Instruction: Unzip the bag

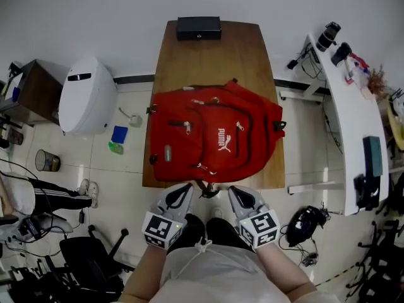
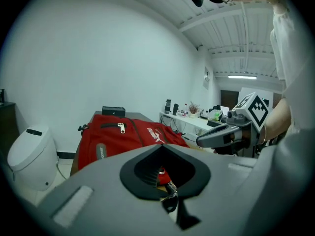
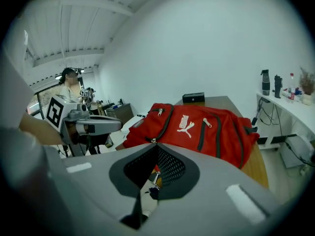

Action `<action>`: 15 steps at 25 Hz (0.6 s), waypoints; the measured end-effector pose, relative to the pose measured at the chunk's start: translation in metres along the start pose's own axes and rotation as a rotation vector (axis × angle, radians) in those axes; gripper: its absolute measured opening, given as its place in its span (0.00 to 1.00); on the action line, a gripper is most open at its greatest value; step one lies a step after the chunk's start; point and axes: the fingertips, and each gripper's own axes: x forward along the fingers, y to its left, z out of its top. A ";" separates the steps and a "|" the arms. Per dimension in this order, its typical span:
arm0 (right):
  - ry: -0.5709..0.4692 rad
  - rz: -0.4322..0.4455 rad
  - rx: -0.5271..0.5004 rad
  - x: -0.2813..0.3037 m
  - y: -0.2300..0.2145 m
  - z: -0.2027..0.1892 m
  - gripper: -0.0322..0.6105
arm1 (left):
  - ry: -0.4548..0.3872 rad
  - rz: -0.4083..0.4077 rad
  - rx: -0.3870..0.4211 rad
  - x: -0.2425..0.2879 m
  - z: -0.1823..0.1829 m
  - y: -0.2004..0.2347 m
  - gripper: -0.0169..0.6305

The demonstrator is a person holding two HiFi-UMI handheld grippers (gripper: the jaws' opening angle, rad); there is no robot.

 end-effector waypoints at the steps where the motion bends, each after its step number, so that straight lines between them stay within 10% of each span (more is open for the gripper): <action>1: 0.036 0.004 0.001 0.010 0.002 -0.010 0.06 | 0.021 -0.010 0.004 0.007 -0.007 0.003 0.04; 15: 0.341 0.051 0.112 0.100 0.006 -0.120 0.17 | 0.191 -0.175 -0.013 0.082 -0.085 0.016 0.04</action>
